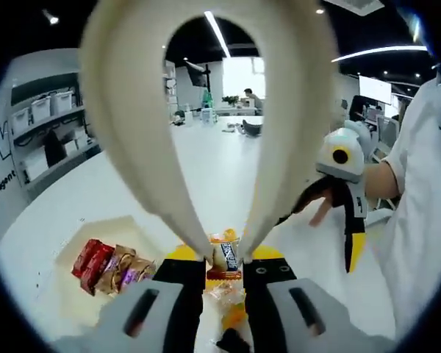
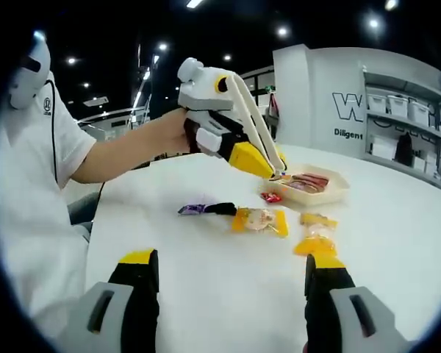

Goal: Place the target food into the container with the food tongs after gripping and lifting it, then release it inside without dropping or visibly crushing the food.

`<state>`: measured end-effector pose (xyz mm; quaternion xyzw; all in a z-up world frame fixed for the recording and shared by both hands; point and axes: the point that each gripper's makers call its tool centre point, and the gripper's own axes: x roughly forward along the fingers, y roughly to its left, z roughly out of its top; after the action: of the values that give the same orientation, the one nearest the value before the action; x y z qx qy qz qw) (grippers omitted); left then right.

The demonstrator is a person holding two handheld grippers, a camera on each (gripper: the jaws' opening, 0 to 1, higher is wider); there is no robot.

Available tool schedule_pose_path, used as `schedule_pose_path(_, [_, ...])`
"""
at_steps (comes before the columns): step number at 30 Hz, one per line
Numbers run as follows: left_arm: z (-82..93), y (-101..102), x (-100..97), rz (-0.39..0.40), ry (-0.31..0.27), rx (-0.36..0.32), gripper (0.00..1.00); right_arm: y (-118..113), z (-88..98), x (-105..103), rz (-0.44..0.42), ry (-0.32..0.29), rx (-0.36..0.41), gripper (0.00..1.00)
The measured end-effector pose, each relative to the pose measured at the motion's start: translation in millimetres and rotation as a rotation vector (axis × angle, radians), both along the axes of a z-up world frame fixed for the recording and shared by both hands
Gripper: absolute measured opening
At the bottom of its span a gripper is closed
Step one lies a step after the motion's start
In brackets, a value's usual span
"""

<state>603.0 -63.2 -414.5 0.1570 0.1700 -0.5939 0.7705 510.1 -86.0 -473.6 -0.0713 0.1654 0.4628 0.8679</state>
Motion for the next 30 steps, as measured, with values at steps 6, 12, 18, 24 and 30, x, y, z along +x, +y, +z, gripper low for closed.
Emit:
schedule_pose_path(6, [12.4,-0.4,5.3,0.001,-0.02,-0.008,0.18,0.1,0.7,0.1,0.001,-0.001,-0.001,0.8])
schedule_pose_path(12, [23.4,1.8,21.9,0.013,-0.049,-0.001,0.18,-0.5,0.4,-0.6,0.0,-0.001,-0.002,0.8])
schedule_pose_path(18, [29.2,7.1,46.2,0.033,-0.066,0.012,0.18,-2.4,1.8,0.1,-0.006,-0.004,0.0,0.81])
schedule_pose_path(24, [26.4,11.2,68.7,0.051,-0.072,0.029,0.18,-3.8,1.6,0.6,-0.009,-0.002,0.0,0.81])
schedule_pose_path(30, [20.0,8.9,88.2,0.066,-0.07,0.032,0.18,-5.2,0.8,1.2,-0.012,0.0,0.001,0.81])
